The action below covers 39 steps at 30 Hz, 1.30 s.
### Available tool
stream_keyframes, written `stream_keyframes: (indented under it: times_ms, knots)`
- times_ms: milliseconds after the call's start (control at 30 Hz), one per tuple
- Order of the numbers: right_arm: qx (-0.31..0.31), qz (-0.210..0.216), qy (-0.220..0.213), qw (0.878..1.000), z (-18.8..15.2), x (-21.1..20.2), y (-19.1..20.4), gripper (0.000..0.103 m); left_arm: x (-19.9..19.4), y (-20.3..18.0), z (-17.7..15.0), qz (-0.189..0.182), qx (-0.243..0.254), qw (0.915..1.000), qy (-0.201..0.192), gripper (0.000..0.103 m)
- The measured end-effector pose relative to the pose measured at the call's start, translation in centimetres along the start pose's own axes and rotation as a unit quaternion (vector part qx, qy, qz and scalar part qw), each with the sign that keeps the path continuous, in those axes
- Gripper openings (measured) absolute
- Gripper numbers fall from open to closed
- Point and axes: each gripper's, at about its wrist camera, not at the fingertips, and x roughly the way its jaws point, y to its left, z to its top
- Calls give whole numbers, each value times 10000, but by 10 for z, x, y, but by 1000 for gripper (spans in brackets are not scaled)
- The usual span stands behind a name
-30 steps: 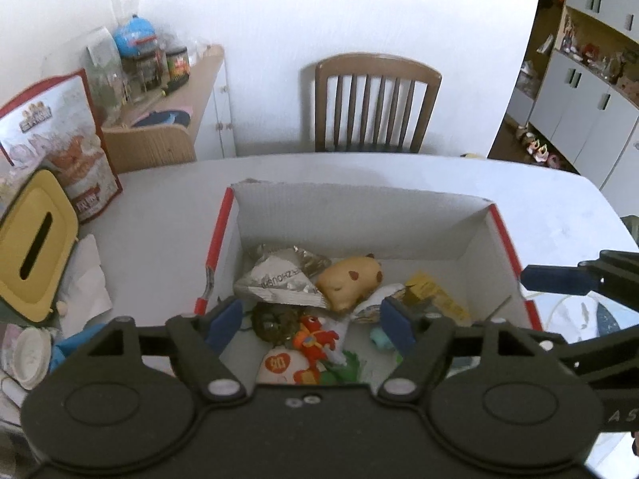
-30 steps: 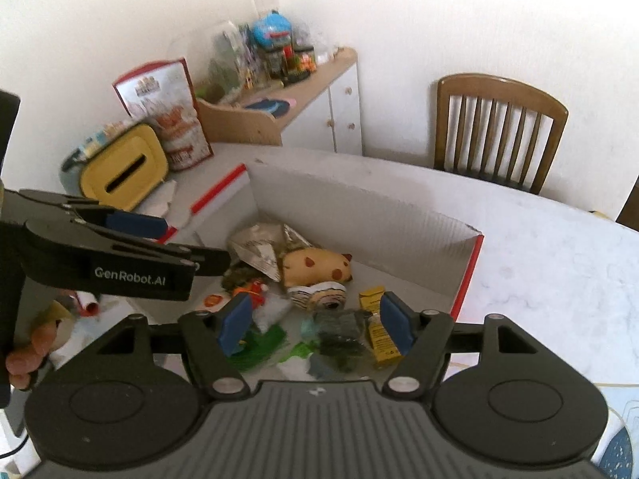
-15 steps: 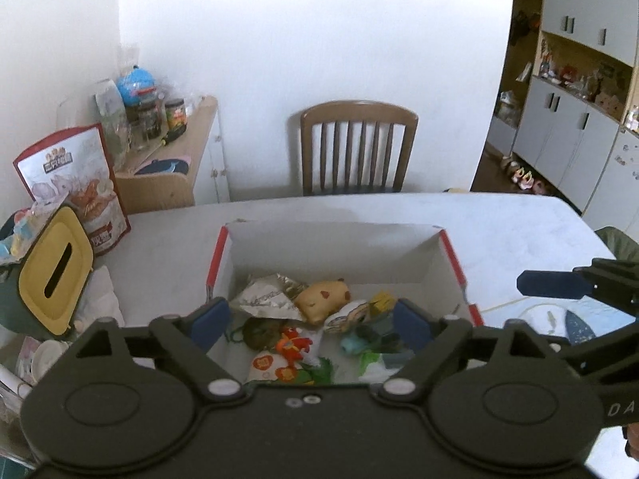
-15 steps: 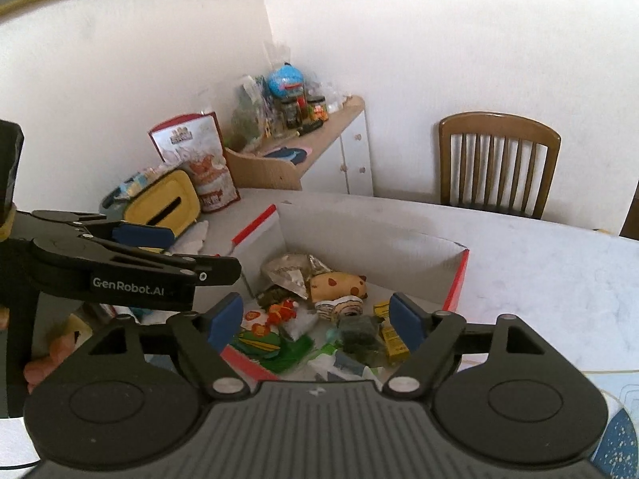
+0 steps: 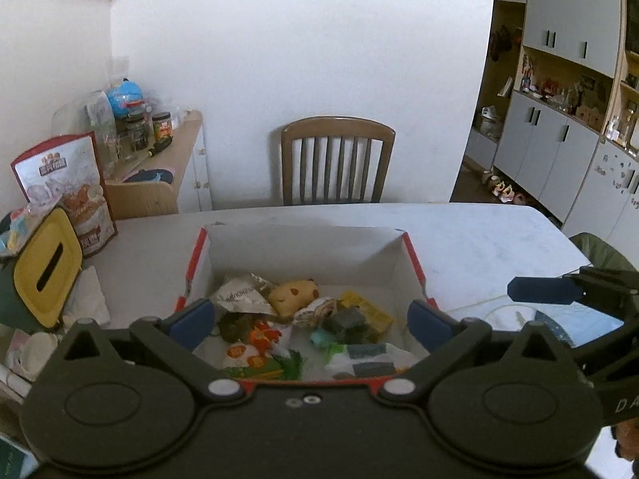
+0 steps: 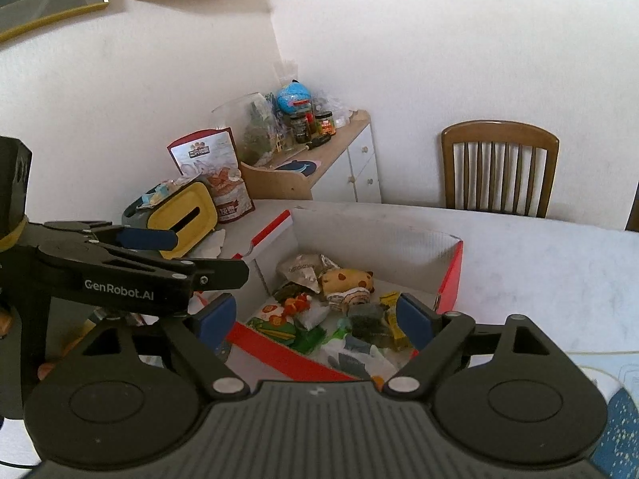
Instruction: Organize objects
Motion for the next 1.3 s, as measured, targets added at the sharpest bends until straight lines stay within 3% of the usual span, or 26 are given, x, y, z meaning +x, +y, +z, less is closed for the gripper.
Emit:
stream_keyframes:
  times_ms: [567,1300]
  knots:
    - [198,193,-437,9987,-13,-30,-2,103,-16,-2,-19,270,-44,9996,-1,103]
    - [417,-204,-485,9977,-26,-33,-6,103,-22,-10,-24,213,76,9997,-49,103]
